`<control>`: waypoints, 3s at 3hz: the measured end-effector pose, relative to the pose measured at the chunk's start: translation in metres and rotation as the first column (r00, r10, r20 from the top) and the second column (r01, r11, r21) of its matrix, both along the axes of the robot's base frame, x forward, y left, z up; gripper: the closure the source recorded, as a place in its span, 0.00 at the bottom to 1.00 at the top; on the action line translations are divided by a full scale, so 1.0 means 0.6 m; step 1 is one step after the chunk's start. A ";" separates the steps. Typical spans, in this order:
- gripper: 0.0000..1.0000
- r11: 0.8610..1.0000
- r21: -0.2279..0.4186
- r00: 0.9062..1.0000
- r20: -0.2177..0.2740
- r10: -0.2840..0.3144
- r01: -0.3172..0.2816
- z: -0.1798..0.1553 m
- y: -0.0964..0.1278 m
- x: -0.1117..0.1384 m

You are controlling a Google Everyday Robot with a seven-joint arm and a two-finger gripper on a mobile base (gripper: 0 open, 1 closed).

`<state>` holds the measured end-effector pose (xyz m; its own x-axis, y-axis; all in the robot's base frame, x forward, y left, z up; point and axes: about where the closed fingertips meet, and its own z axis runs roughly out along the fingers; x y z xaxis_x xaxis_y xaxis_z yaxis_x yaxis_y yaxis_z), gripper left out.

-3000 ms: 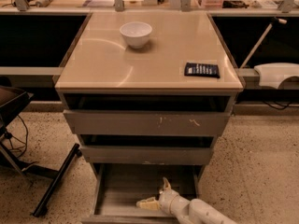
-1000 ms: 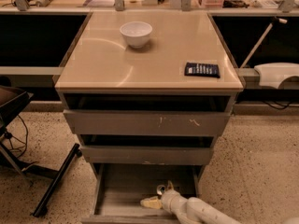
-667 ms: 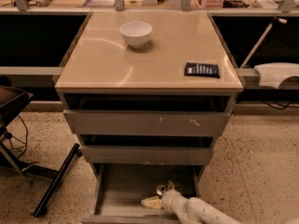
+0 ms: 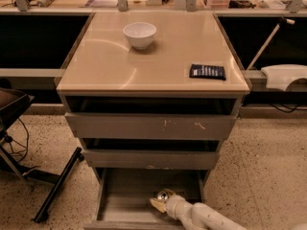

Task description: Pick redbull can from bottom drawer and place on counter

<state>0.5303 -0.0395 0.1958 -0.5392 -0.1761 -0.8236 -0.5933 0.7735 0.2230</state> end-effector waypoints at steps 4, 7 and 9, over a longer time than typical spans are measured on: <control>1.00 0.982 0.186 0.973 0.229 -0.026 -0.017 0.355 -0.151 -0.060; 1.00 0.967 0.180 0.929 0.290 -0.230 0.183 0.504 -0.349 -0.100; 1.00 0.985 0.088 0.859 0.482 -0.173 0.149 0.817 -0.366 -0.056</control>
Offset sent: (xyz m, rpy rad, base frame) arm -0.0297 -0.0599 0.1236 0.2804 -0.0448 0.0986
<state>0.4970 -0.2591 0.6859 -0.0864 -0.0772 -0.9933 -0.5037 0.8636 -0.0233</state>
